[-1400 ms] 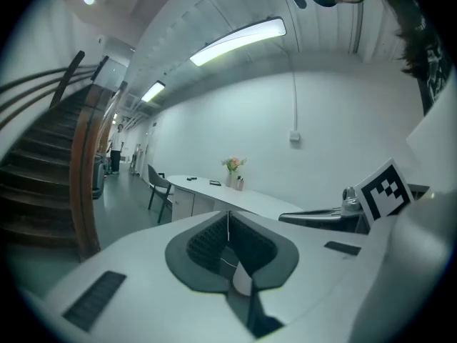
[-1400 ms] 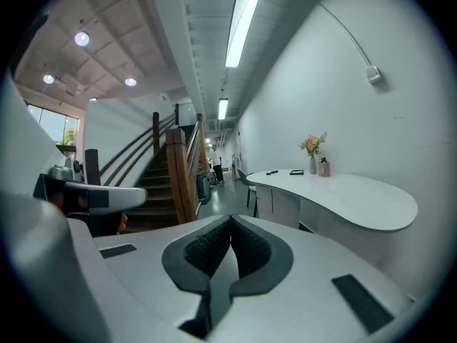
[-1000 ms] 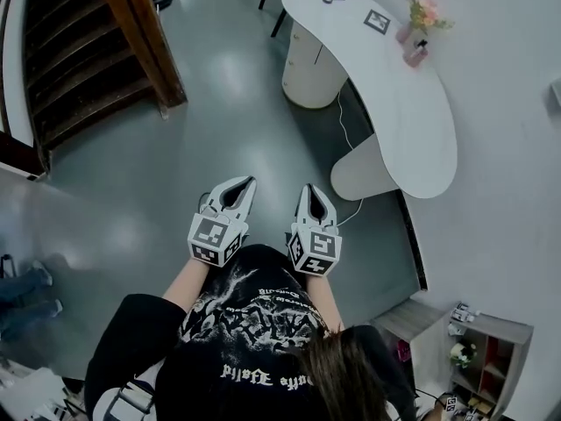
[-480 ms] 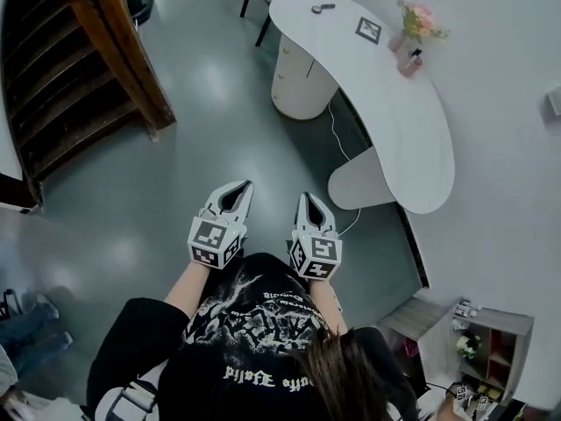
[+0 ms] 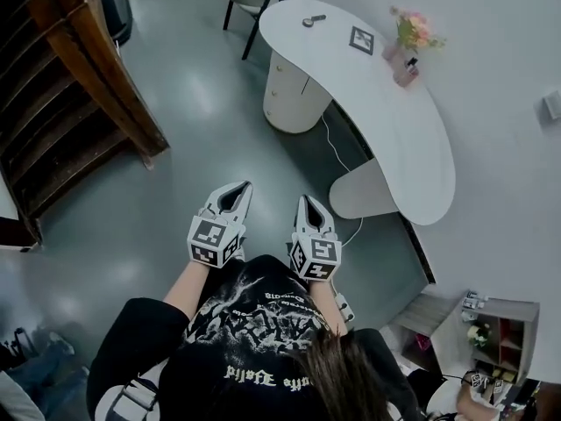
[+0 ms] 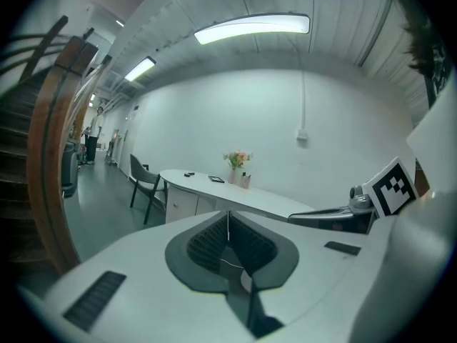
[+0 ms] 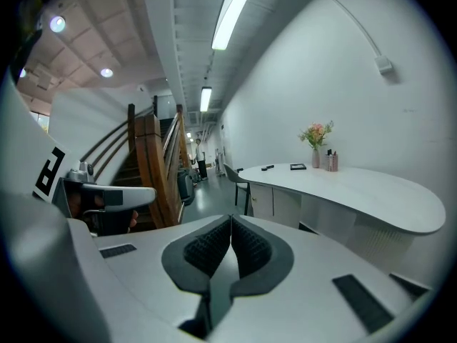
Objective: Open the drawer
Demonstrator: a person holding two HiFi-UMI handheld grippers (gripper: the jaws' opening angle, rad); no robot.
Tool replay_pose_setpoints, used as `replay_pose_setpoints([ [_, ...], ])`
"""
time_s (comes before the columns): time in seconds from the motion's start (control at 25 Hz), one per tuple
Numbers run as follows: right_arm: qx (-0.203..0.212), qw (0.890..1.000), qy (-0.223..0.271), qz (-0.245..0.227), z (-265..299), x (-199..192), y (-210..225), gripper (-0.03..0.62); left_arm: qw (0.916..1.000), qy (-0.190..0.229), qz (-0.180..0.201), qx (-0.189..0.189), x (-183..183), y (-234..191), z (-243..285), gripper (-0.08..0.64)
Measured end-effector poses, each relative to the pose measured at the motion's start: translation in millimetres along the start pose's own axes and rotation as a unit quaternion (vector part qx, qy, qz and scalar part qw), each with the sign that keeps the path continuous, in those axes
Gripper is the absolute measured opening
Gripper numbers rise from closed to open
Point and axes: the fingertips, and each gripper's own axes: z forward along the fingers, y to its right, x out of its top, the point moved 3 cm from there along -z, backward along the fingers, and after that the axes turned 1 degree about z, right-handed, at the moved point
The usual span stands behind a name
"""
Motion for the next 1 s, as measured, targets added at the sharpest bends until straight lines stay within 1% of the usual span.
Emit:
replay_pose_setpoints([
  [0.2,-0.02,1.0,0.0,0.015,23,2,-12,0.027,0.9996,-0.009,0.006,-0.024,6,-29,13,0.025],
  [0.44,-0.039,0.999,0.004,0.024,43,7,-14,0.027,0.9994,-0.017,0.002,-0.03,8,-53,23,0.025],
  [0.64,-0.021,0.999,0.008,0.046,63,15,-9,0.026,0.9995,-0.018,0.003,-0.028,14,-63,39,0.025],
  [0.76,-0.011,0.999,0.003,0.044,81,15,-4,0.026,0.9995,-0.02,0.005,-0.025,15,-68,51,0.025],
  [1.0,0.011,0.999,-0.003,0.045,135,25,19,0.026,0.9996,-0.029,-0.001,-0.003,16,-89,92,0.025],
])
